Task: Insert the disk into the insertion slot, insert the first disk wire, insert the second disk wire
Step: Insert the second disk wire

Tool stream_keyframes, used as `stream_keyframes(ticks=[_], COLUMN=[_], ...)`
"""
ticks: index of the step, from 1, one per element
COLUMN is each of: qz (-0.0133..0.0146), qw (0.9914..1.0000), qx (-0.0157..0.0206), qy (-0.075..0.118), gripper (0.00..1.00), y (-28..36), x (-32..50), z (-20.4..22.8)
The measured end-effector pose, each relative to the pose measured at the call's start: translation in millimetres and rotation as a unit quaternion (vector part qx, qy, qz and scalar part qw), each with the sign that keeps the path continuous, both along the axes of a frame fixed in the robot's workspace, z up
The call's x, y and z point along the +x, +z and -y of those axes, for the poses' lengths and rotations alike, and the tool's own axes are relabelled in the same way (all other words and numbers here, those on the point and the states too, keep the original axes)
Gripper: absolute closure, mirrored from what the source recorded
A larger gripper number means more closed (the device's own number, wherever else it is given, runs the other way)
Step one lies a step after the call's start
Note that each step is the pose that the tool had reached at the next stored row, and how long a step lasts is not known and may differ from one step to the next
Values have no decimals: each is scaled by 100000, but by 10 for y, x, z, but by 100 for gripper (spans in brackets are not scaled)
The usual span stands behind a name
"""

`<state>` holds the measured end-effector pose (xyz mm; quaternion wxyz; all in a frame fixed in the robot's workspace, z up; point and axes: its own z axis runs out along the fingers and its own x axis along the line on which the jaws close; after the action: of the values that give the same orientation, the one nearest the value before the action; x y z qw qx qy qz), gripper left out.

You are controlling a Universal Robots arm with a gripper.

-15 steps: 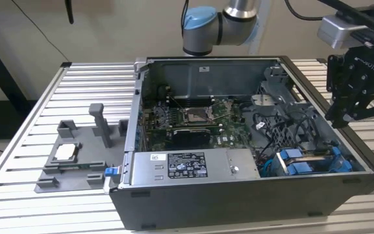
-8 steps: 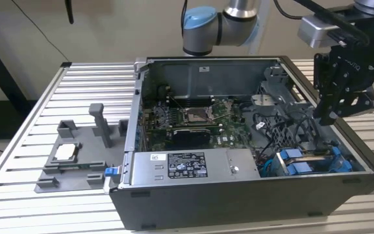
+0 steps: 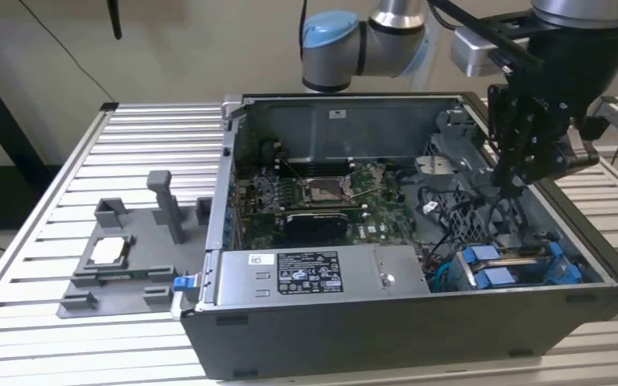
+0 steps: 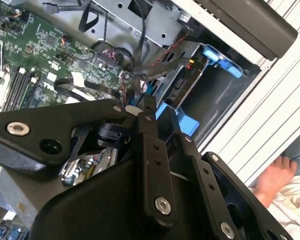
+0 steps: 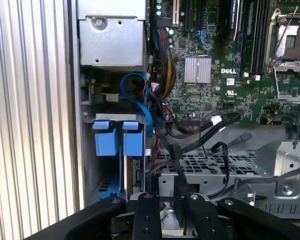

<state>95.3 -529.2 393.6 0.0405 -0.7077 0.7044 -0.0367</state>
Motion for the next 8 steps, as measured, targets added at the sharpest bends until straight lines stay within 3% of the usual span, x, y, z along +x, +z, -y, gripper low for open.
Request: stream_keyframes(ticks=[3, 8], qz=[209, 692], qw=[99998, 99967], qx=[-548, -2468], qy=[2, -2], gripper=[73, 73], y=[-28, -56], x=[-66, -171], z=[-51, -106])
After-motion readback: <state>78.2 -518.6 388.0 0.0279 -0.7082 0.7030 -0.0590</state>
